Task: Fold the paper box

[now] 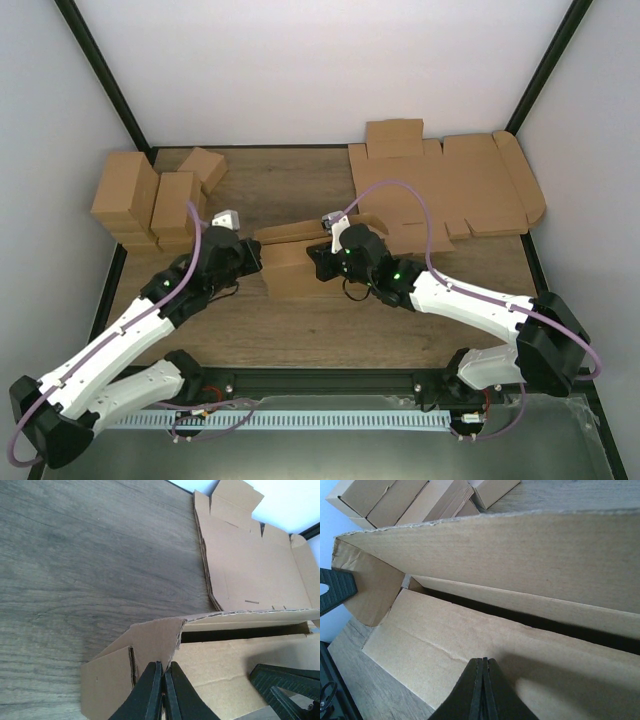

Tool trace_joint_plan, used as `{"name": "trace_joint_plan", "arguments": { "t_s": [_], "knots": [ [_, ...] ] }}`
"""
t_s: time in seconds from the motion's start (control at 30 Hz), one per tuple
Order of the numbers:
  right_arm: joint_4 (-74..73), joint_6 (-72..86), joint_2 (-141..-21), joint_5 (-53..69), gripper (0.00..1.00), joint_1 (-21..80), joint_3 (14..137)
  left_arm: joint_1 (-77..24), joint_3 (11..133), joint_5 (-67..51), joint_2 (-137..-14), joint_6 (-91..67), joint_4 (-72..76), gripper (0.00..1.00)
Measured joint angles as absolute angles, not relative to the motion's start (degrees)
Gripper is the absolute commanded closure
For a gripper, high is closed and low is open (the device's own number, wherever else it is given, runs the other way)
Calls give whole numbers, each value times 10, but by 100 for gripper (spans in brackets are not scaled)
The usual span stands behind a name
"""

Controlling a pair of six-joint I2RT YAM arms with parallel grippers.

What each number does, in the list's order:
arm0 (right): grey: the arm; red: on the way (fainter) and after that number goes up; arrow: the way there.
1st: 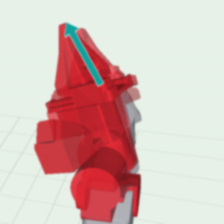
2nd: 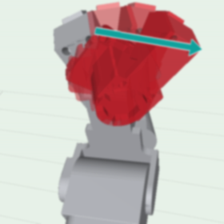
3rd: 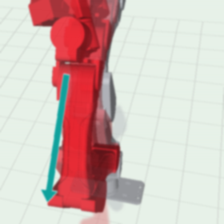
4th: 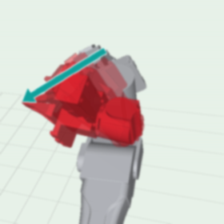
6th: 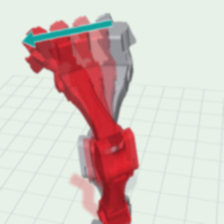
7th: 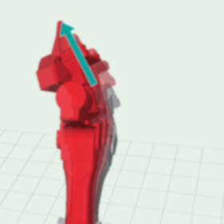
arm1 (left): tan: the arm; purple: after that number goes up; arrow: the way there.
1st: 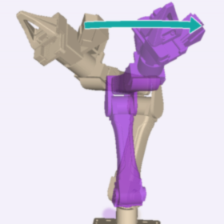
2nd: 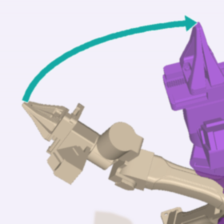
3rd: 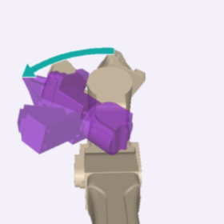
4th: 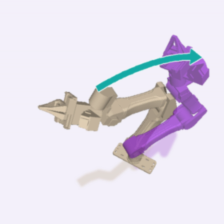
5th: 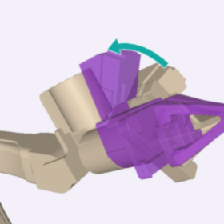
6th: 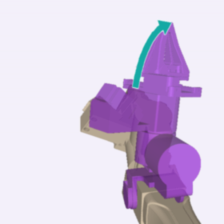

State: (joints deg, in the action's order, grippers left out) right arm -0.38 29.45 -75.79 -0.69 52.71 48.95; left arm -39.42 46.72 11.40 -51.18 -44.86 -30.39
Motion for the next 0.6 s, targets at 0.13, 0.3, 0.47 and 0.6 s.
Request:
{"name": "trace_joint_plan", "arguments": {
  "t_s": [0.13, 0.3, 0.47, 0.6],
  "knots": [
    [-4, 294, -758, -7, 99, 527, 489, -394, 480, 110, -522, -443, -319, 96],
    [-4, 294, -758, -10, 99, 527, 489, -394, 487, 108, -529, -434, -326, 96],
    [-4, 294, -758, -12, 99, 527, 489, -394, 504, 108, -541, -423, -345, 96],
    [-4, 294, -758, -13, 99, 527, 489, -394, 515, 105, -550, -415, -357, 96]
  ]
}}
